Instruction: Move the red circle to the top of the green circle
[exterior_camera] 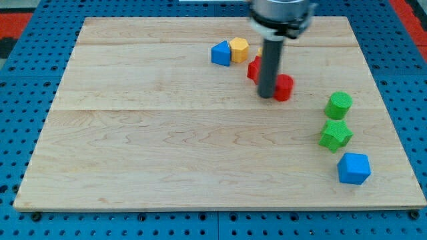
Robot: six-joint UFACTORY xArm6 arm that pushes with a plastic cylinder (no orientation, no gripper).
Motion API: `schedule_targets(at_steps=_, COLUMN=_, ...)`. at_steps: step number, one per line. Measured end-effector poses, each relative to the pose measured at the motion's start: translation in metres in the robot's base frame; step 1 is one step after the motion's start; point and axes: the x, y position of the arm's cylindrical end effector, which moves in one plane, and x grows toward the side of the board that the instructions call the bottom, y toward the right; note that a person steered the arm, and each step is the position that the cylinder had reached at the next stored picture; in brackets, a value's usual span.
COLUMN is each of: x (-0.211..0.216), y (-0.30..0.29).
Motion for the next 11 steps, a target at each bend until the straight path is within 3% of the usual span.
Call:
schedule_targets(at_steps=1, x=0.000, y=0.019)
schedule_targets(at_steps=4, x=0.042, y=-0.015)
schedule_targets(at_steps=6, x=0.011, y=0.020)
schedule_targets(at_steps=9, x=-0.004, y=0.043)
schedule_targets(at_steps=10, x=-0.012, y=0.013)
schedule_targets(at_steps=11, x=-0.026, y=0.047)
